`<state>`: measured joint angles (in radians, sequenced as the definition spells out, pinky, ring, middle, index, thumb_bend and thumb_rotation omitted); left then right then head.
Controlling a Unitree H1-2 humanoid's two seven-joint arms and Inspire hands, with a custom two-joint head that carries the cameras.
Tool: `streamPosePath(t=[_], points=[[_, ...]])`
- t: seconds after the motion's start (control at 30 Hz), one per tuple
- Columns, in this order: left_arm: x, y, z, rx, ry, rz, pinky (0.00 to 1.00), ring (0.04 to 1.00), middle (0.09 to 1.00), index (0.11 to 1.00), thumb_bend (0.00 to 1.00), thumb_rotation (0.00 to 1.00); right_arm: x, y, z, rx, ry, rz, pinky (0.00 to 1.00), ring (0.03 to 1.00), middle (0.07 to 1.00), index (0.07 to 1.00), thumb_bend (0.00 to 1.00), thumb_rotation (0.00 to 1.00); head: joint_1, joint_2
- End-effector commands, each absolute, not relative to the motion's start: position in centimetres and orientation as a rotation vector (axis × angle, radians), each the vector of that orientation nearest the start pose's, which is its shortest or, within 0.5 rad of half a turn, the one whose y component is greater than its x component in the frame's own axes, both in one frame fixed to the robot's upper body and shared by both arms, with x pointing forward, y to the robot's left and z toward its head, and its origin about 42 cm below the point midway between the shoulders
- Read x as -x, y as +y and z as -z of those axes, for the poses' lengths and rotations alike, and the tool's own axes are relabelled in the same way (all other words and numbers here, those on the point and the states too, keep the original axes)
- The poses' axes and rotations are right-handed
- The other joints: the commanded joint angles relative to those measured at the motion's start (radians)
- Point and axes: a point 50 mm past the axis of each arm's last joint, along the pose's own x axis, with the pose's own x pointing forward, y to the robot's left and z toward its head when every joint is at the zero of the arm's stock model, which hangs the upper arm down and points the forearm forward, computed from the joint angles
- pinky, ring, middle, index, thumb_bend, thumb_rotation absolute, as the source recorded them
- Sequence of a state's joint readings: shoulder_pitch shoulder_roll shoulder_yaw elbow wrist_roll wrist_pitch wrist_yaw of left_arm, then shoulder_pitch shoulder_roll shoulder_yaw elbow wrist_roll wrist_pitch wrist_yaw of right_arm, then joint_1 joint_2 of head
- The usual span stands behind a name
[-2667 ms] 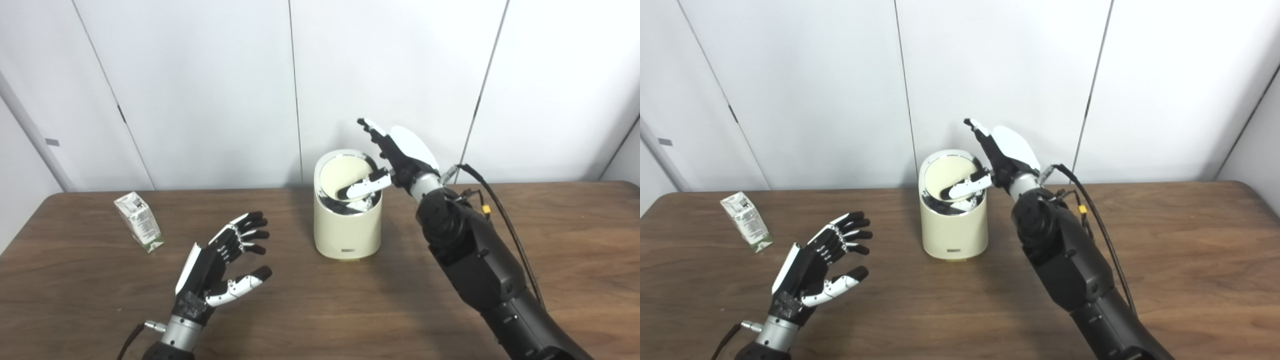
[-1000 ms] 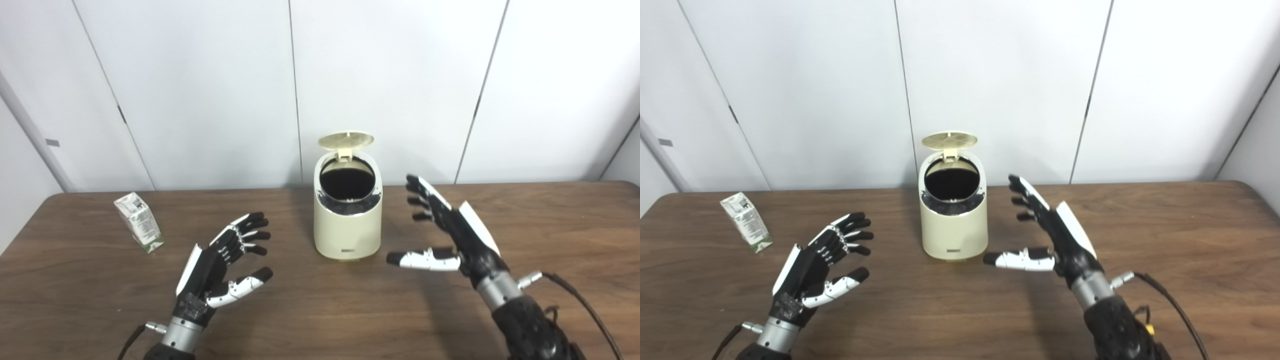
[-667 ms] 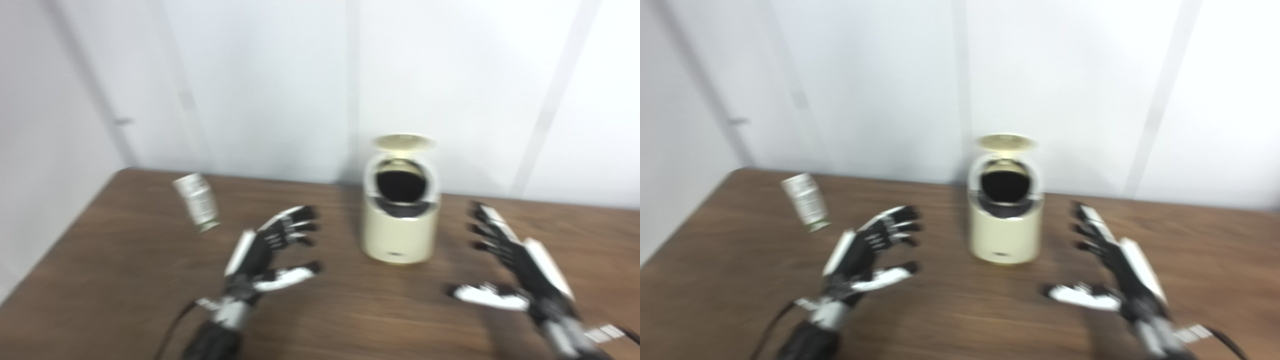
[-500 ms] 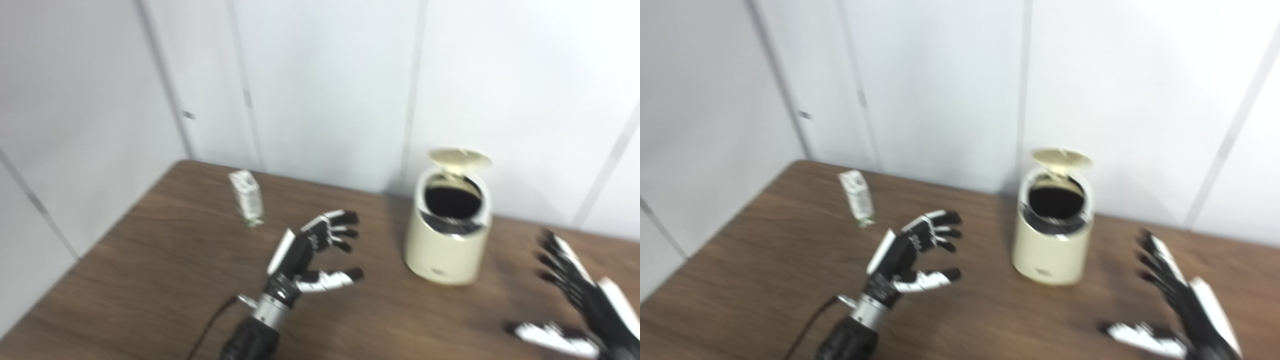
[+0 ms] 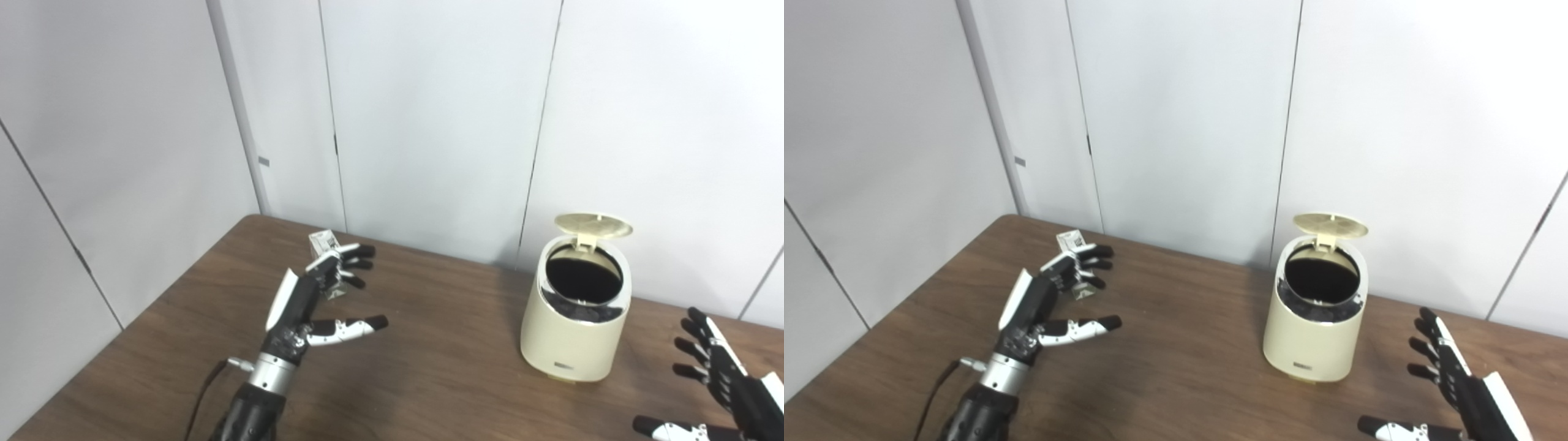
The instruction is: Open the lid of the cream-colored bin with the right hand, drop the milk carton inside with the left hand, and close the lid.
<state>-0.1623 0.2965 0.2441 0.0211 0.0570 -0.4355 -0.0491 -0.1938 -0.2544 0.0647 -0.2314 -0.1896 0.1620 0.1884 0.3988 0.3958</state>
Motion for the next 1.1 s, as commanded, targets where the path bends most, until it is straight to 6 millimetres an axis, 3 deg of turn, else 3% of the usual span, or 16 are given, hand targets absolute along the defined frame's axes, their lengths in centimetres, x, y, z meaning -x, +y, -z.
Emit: streamPosePath(t=[0.0,0.13,0.3,0.43,0.77,0.93,1.07], points=[[-32.9,36.3,-23.3,-0.451,-0.69,-0.139,0.63,0.744,0.782,0.769,0.83,0.06,-33.7,-24.4,-22.4,0.48,-0.294,-0.223,0.79,0.92,0.97,0.997,0.75,0.16,0.0,0.0],[-33.4,38.1,-25.1,-0.502,-0.698,-0.168,0.64,0.763,0.78,0.768,0.82,0.02,-33.7,-24.4,-22.5,0.48,-0.291,-0.221,0.78,0.898,0.959,0.99,0.75,0.17,0.004,-0.001],[-34.2,40.4,-26.8,-0.555,-0.712,-0.228,0.74,0.807,0.801,0.772,0.82,0.05,-33.8,-24.3,-22.6,0.473,-0.286,-0.223,0.79,0.902,0.961,0.989,0.74,0.14,0.005,0.002],[-34.7,41.6,-27.4,-0.584,-0.7,-0.276,0.73,0.793,0.804,0.779,0.83,0.03,-33.9,-24.2,-22.7,0.475,-0.29,-0.216,0.8,0.9,0.959,0.984,0.74,0.11,0.001,0.004],[-36.2,43.3,-27.7,-0.661,-0.623,-0.373,0.88,0.855,0.837,0.805,0.9,0.13,-33.8,-24.4,-22.8,0.486,-0.292,-0.217,0.79,0.893,0.954,0.986,0.76,0.2,-0.005,0.011],[-37.1,43.8,-27.2,-0.667,-0.52,-0.382,0.81,0.871,0.854,0.839,0.97,0.22,-33.7,-24.8,-22.9,0.478,-0.296,-0.221,0.79,0.893,0.945,0.975,0.79,0.24,-0.002,0.014],[-37.8,44.0,-26.3,-0.622,-0.488,-0.364,0.78,0.868,0.869,0.866,0.97,0.23,-33.6,-24.9,-22.8,0.473,-0.29,-0.222,0.77,0.887,0.94,0.972,0.79,0.23,-0.001,0.019]])
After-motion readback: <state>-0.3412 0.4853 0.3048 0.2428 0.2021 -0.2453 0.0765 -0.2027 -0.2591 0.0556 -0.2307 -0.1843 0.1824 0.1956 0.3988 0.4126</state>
